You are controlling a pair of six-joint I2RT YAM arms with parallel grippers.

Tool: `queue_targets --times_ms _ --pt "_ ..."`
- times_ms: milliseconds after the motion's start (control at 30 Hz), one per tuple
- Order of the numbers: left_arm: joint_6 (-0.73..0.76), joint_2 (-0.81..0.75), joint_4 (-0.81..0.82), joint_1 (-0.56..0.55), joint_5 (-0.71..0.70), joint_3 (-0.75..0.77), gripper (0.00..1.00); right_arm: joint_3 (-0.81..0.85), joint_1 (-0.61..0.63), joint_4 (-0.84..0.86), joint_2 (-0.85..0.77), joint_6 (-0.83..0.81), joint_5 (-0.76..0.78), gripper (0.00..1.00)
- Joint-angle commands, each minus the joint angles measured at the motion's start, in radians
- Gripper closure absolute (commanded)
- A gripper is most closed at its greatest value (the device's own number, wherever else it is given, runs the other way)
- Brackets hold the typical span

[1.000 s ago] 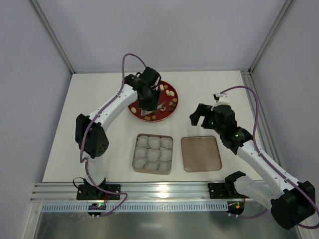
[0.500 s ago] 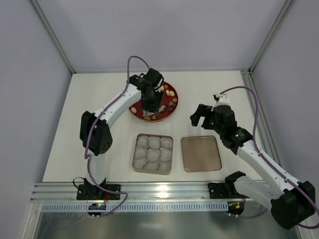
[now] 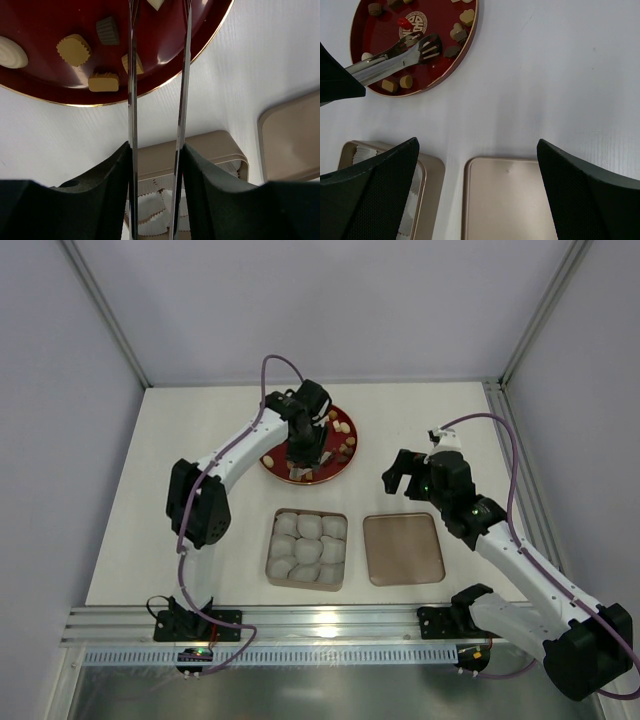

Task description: Pack the chocolate

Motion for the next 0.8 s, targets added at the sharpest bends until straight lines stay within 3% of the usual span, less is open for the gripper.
queue_targets --times_ms 0,400,767 --pt "0.017 0.006 0.025 -0.008 0.016 0.045 0.57 0.023 -0.003 0.015 -0.026 -0.003 0.021 0.00" --pt "0.017 0.009 0.004 -0.012 0.016 0.076 0.65 0.021 -0.004 0.015 -0.026 -0.005 0.024 0.00" --pt "0.025 0.007 -0.021 -0.014 -0.005 0.115 0.85 0.018 -0.003 0.022 -0.017 -0.002 0.020 0.00"
